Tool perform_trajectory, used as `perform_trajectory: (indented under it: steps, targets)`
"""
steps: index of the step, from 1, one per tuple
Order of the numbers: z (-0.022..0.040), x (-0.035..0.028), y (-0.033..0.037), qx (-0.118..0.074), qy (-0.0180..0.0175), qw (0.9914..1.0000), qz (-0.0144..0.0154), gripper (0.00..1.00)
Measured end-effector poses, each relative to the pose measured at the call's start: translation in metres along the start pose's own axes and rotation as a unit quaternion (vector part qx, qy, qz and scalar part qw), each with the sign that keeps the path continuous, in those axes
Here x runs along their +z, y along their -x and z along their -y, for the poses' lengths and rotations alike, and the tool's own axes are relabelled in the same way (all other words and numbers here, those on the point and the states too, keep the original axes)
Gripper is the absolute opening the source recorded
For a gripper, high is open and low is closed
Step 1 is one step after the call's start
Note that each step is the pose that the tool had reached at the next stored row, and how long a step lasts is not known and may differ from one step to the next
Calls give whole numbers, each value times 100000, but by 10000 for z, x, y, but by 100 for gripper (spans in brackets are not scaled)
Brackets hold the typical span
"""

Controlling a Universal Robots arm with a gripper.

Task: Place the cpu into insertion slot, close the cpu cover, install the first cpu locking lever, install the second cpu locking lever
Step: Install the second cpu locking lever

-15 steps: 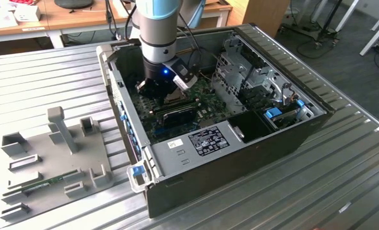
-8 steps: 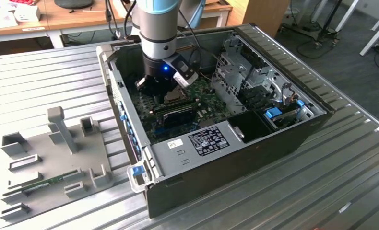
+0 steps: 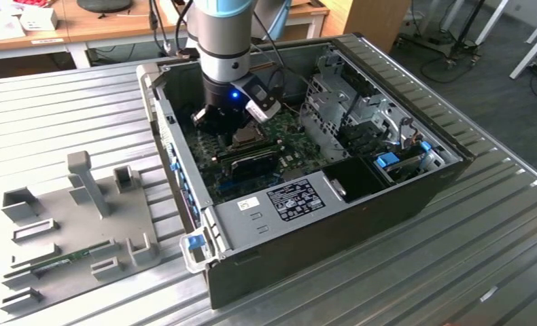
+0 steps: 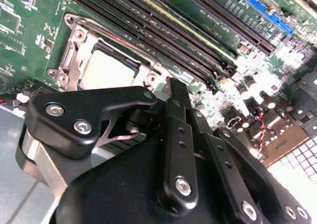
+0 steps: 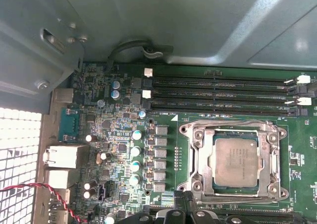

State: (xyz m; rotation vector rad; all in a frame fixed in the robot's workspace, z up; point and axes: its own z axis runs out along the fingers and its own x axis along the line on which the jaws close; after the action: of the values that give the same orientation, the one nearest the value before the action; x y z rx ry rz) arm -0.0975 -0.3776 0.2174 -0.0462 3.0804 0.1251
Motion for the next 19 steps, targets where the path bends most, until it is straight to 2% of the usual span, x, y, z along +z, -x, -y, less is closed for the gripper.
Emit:
perform_trajectory:
  steps: [3,6,12,19]
  targets:
    - [0,-1,11,-8,-7,100000,-10,10]
    - [2,2,54,0,1,100000,-4,10]
    - [6,11,182,5,9,100000,0,10]
    - [12,23,365,-2,22,100000,-4,10]
